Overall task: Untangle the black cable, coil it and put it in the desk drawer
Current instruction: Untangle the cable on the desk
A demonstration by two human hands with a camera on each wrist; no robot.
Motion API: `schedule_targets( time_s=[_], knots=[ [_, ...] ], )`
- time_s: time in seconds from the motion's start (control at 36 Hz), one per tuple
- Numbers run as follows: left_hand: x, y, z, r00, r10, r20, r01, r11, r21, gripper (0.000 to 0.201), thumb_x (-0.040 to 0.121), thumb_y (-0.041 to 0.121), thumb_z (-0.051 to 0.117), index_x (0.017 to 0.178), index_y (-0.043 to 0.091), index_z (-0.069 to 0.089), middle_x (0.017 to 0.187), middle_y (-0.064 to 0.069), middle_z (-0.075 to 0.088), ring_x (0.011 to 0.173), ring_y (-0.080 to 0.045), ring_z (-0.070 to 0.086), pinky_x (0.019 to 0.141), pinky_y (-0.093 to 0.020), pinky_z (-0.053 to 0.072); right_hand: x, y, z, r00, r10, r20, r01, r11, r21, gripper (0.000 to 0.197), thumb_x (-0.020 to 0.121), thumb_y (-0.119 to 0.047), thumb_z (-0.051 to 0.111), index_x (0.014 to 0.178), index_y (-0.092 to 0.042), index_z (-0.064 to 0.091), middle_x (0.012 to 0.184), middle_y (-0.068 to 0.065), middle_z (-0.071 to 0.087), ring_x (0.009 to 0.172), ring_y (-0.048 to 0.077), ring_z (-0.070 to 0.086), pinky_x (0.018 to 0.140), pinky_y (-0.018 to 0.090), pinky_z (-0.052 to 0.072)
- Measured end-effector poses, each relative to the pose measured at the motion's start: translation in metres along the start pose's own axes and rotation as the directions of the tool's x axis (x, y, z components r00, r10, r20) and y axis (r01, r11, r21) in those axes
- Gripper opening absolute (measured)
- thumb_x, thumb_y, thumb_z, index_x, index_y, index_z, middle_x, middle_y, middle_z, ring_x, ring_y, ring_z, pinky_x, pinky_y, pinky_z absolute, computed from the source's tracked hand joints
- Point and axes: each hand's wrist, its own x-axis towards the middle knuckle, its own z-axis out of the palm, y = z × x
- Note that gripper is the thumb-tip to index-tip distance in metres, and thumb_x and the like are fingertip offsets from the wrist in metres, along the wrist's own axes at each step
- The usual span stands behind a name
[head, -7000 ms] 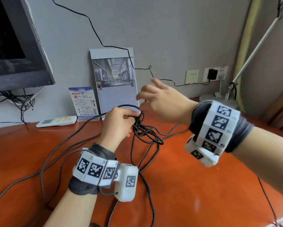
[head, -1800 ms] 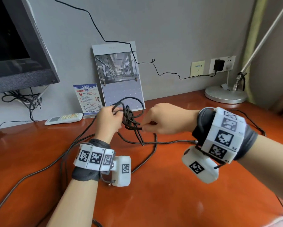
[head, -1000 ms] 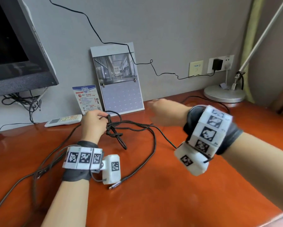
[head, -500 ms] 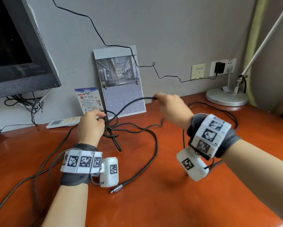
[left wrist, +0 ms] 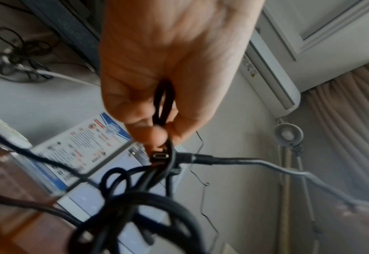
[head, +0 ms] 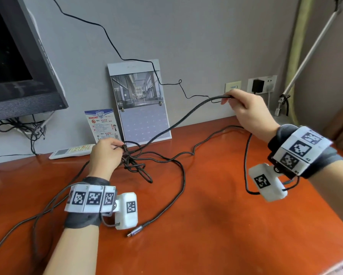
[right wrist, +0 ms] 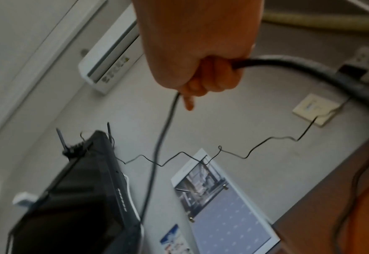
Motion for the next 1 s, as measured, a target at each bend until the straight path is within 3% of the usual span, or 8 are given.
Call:
schedule_targets(
  time_s=[0.31, 0.42, 0.53, 0.61, 0.78, 0.89, 0.94, 1.0],
  knots=[
    [-0.022, 0.032, 0.024, 0.919, -0.022, 0.394, 0.060, 0.994, -0.086, 0.041, 0.089, -0.006, 0.046, 0.107, 0.029, 0.058, 0.097, -0.007, 0.060, 0.085, -0.023, 0.058, 0.076, -0.039, 0.053, 0.011, -0.003, 0.011, 0.870, 0.469, -0.155, -0.390, 0.845, 0.365, 0.029, 0.089, -0.023, 0.051, 0.062, -0.028, 0.061, 0.035, -0.013, 0.033, 0.032, 0.005, 0.031, 0.045, 0.020, 0.026],
    [-0.028, 0.040, 0.019, 0.896, -0.085, 0.437, 0.177, 0.969, -0.174, 0.041, 0.093, -0.008, 0.039, 0.113, 0.023, 0.057, 0.112, -0.010, 0.050, 0.091, -0.023, 0.053, 0.061, -0.034, 0.060, 0.013, -0.006, 0.011, 0.799, 0.545, -0.254, -0.403, 0.799, 0.447, 0.030, 0.086, -0.020, 0.050, 0.059, -0.029, 0.060, 0.030, -0.017, 0.035, 0.041, 0.004, 0.032, 0.051, 0.023, 0.028],
    [-0.029, 0.042, 0.016, 0.914, -0.099, 0.394, 0.198, 0.955, -0.220, 0.040, 0.091, -0.012, 0.040, 0.107, 0.020, 0.058, 0.116, -0.011, 0.047, 0.091, -0.030, 0.058, 0.065, -0.038, 0.060, 0.010, -0.010, 0.013, 0.863, 0.454, -0.222, -0.380, 0.872, 0.307, 0.025, 0.084, -0.020, 0.049, 0.067, -0.023, 0.066, 0.036, -0.014, 0.044, 0.039, 0.002, 0.038, 0.050, 0.022, 0.030],
    [-0.029, 0.041, 0.016, 0.938, -0.081, 0.337, 0.189, 0.935, -0.300, 0.043, 0.088, -0.016, 0.038, 0.090, 0.021, 0.059, 0.116, -0.020, 0.056, 0.091, -0.034, 0.064, 0.060, -0.038, 0.060, 0.006, -0.015, 0.010, 0.918, 0.392, -0.060, -0.396, 0.914, -0.093, 0.028, 0.086, -0.018, 0.044, 0.094, -0.017, 0.070, 0.076, 0.002, 0.067, 0.071, 0.020, 0.058, 0.064, 0.026, 0.041],
    [-0.035, 0.048, 0.026, 0.961, -0.002, 0.276, 0.114, 0.914, -0.389, 0.036, 0.088, -0.011, 0.046, 0.081, 0.023, 0.054, 0.087, -0.013, 0.061, 0.087, -0.034, 0.066, 0.057, -0.039, 0.059, -0.018, -0.046, 0.036, 0.975, -0.094, 0.199, 0.197, 0.781, -0.593, 0.068, 0.070, -0.011, 0.051, 0.137, -0.005, 0.044, 0.140, 0.019, 0.043, 0.123, 0.038, 0.044, 0.102, 0.050, 0.034],
    [-0.044, 0.056, 0.036, 0.949, 0.076, 0.304, 0.053, 0.918, -0.394, 0.028, 0.088, -0.004, 0.053, 0.083, 0.024, 0.051, 0.081, -0.007, 0.063, 0.071, -0.024, 0.065, 0.057, -0.038, 0.058, -0.044, -0.065, 0.076, 0.797, -0.359, 0.485, 0.601, 0.547, -0.583, 0.043, 0.075, -0.024, 0.039, 0.101, -0.015, 0.072, 0.109, 0.009, 0.068, 0.110, 0.027, 0.061, 0.103, 0.051, 0.034],
    [-0.046, 0.057, 0.037, 0.954, 0.097, 0.284, 0.022, 0.922, -0.387, 0.029, 0.087, -0.005, 0.052, 0.084, 0.024, 0.052, 0.083, -0.010, 0.066, 0.070, -0.027, 0.067, 0.062, -0.044, 0.059, -0.049, -0.077, 0.083, 0.794, -0.285, 0.537, 0.587, 0.590, -0.555, 0.015, 0.074, -0.022, 0.062, 0.060, -0.017, 0.062, 0.070, 0.002, 0.068, 0.077, 0.024, 0.067, 0.092, 0.042, 0.043],
    [-0.046, 0.058, 0.036, 0.962, 0.095, 0.256, 0.012, 0.922, -0.388, 0.029, 0.086, -0.004, 0.051, 0.083, 0.025, 0.055, 0.088, -0.012, 0.068, 0.073, -0.028, 0.069, 0.065, -0.047, 0.059, -0.049, -0.082, 0.084, 0.794, -0.117, 0.596, 0.489, 0.705, -0.513, 0.023, 0.086, -0.024, 0.062, 0.067, -0.011, 0.057, 0.078, 0.004, 0.068, 0.075, 0.026, 0.066, 0.076, 0.032, 0.044]
  ],
)
